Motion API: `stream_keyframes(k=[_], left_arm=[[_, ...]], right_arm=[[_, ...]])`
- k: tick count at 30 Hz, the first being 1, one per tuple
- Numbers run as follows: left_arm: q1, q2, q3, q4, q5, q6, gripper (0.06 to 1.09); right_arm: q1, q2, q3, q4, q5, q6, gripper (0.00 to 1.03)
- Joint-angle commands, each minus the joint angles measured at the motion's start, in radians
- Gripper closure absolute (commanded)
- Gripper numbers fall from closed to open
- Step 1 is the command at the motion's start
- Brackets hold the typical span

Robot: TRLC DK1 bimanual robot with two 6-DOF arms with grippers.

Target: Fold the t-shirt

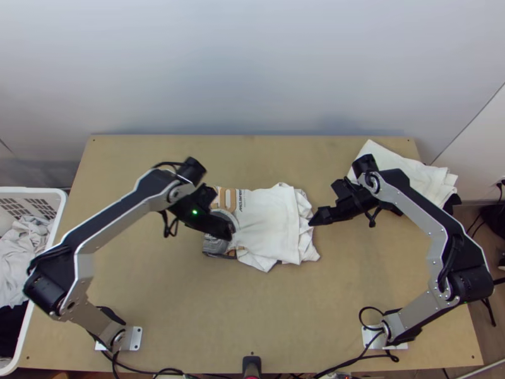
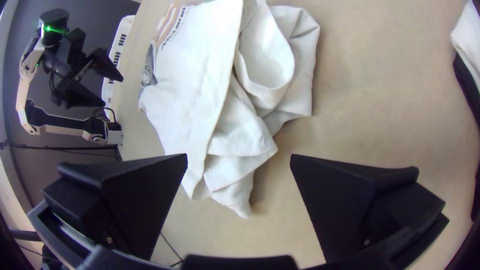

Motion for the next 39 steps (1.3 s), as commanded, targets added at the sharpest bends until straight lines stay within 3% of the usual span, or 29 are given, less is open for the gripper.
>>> stream_keyframes(k=[1, 9, 16, 22, 28, 39], left_arm=[[0.104, -0.075, 0.0, -0.073, 0.025, 0.031, 0.1], [0.173, -0.142, -0.044, -0.117, 0.025, 0.046, 0.1], [0.194, -0.171, -0.084, -0.125, 0.024, 0.051, 0.1], [0.193, -0.191, -0.118, -0.126, 0.024, 0.052, 0.1], [0.19, -0.21, -0.153, -0.126, 0.024, 0.052, 0.1], [0.208, -0.237, -0.178, -0.128, 0.004, 0.048, 0.1]], right_arm=[[-0.024, 0.046, -0.011, 0.114, -0.069, 0.063, 0.04], [-0.028, 0.109, -0.068, 0.315, -0.11, 0.178, 0.04], [-0.003, 0.157, -0.09, 0.353, -0.115, 0.189, 0.04], [0.006, 0.178, -0.067, 0.354, -0.264, 0.207, 0.04], [0.029, 0.198, -0.053, 0.359, -0.274, 0.207, 0.04], [0.236, 0.342, 0.076, 0.399, -0.278, 0.261, 0.06]])
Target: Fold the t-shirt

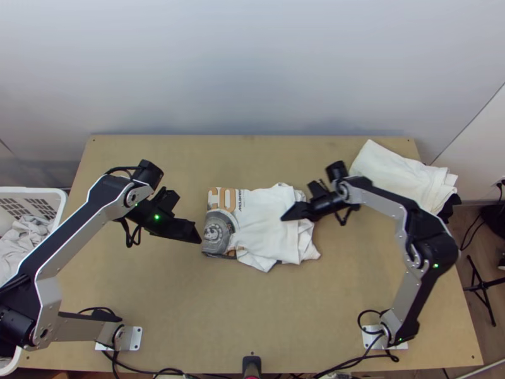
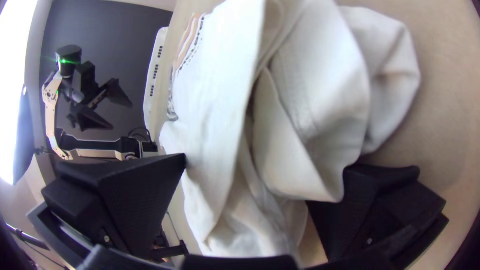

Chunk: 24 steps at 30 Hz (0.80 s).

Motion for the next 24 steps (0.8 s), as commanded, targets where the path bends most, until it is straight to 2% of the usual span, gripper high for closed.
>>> stream_keyframes(k=[1, 4, 5, 6, 8, 9, 17, 24], left_arm=[[0.018, -0.031, -0.026, -0.003, -0.005, -0.003, 0.11], [0.04, -0.054, -0.047, -0.005, -0.008, -0.003, 0.11], [0.046, -0.062, -0.053, -0.005, -0.007, -0.003, 0.11], [0.05, -0.067, -0.058, -0.005, -0.008, -0.003, 0.11], [0.061, -0.082, -0.061, -0.009, -0.008, -0.003, 0.11], [0.069, -0.09, -0.064, -0.011, -0.008, -0.003, 0.11], [0.126, -0.146, -0.099, -0.052, -0.008, 0.024, 0.11], [0.15, -0.165, -0.106, -0.085, -0.008, 0.049, 0.11]], right_arm=[[0.13, 0.095, 0.091, 0.017, 0.001, 0.046, 0.08], [0.146, 0.133, 0.143, 0.02, 0.002, 0.111, 0.23], [0.146, 0.136, 0.148, 0.027, 0.002, 0.117, 0.33], [0.146, 0.139, 0.149, 0.041, 0.002, 0.14, 0.48], [0.145, 0.128, 0.142, 0.081, 0.001, 0.155, 0.89], [0.143, 0.116, 0.14, 0.093, 0.001, 0.157, 1.0], [0.117, -0.056, 0.211, 0.066, -0.025, 0.192, 1.0], [0.088, -0.191, 0.399, 0.003, -0.024, 0.26, 1.0]])
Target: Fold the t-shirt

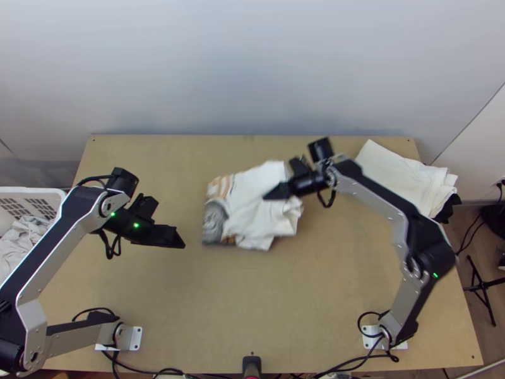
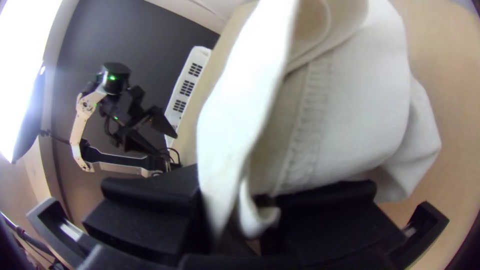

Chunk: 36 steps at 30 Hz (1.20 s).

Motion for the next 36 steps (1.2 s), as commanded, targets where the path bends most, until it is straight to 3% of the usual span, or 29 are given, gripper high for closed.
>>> stream_keyframes(k=[1, 7, 16, 26, 36], left_arm=[[0.026, -0.02, -0.006, -0.025, 0.001, 0.02, 0.11], [0.04, 0.0, -0.008, -0.025, -0.003, 0.049, 0.11], [0.08, 0.002, -0.045, -0.047, -0.008, 0.129, 0.11], [0.083, 0.008, -0.072, -0.042, -0.008, 0.171, 0.11], [0.092, 0.005, -0.129, 0.004, -0.005, 0.174, 0.11]], right_arm=[[-0.036, -0.112, 0.177, -0.064, -0.006, 0.052, 1.0], [-0.171, -0.094, 0.297, -0.119, -0.001, 0.065, 1.0], [-0.477, -0.055, 0.392, -0.228, -0.009, 0.046, 1.0], [-0.666, 0.109, 0.706, -0.731, -0.01, -0.262, 1.0], [-0.81, 0.195, 0.835, -0.86, -0.009, -0.342, 1.0]])
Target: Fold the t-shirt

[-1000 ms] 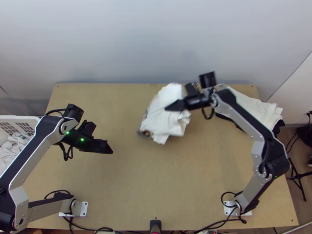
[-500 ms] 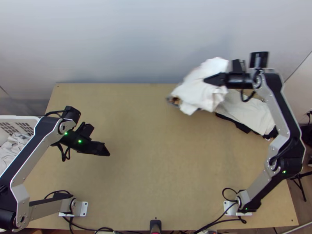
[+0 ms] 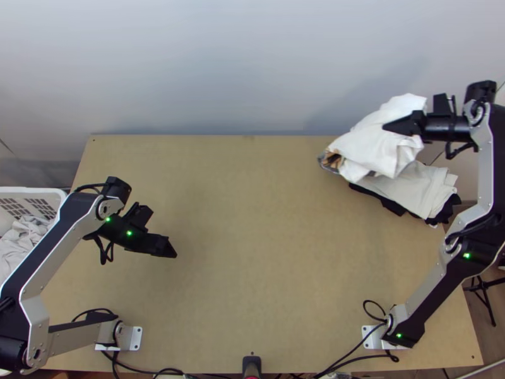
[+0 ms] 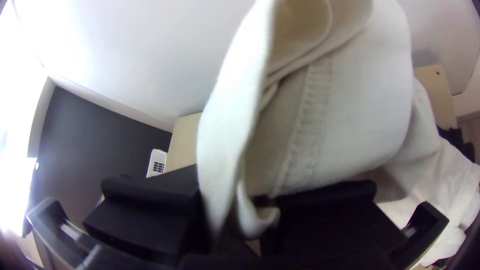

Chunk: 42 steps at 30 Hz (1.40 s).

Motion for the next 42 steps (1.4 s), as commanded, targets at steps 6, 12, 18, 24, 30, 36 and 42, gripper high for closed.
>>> stream_keyframes(k=[6, 12, 18, 24, 30, 36, 42], left_arm=[[0.019, -0.01, -0.053, 0.032, 0.003, 0.013, 0.11], [0.033, -0.01, -0.066, 0.041, 0.003, 0.027, 0.11], [0.036, -0.008, -0.08, 0.049, 0.003, 0.03, 0.11], [0.036, -0.008, -0.099, 0.057, 0.006, 0.038, 0.11], [0.036, -0.011, -0.112, 0.058, 0.011, 0.038, 0.11], [0.033, -0.014, -0.126, 0.066, 0.014, 0.038, 0.11], [0.017, -0.013, -0.129, 0.072, 0.017, 0.033, 0.11]], right_arm=[[-0.129, 0.093, 0.081, -0.112, 0.007, -0.086, 1.0], [-0.149, 0.128, 0.083, -0.114, 0.033, -0.104, 1.0], [-0.164, 0.179, 0.086, -0.114, 0.079, -0.117, 1.0], [-0.187, 0.232, 0.081, -0.146, 0.15, -0.161, 1.0], [-0.236, 0.271, 0.098, -0.146, 0.223, -0.164, 0.95], [-0.278, 0.269, 0.099, -0.146, 0.242, -0.158, 0.89], [-0.289, 0.223, 0.101, -0.125, 0.403, -0.161, 0.69]])
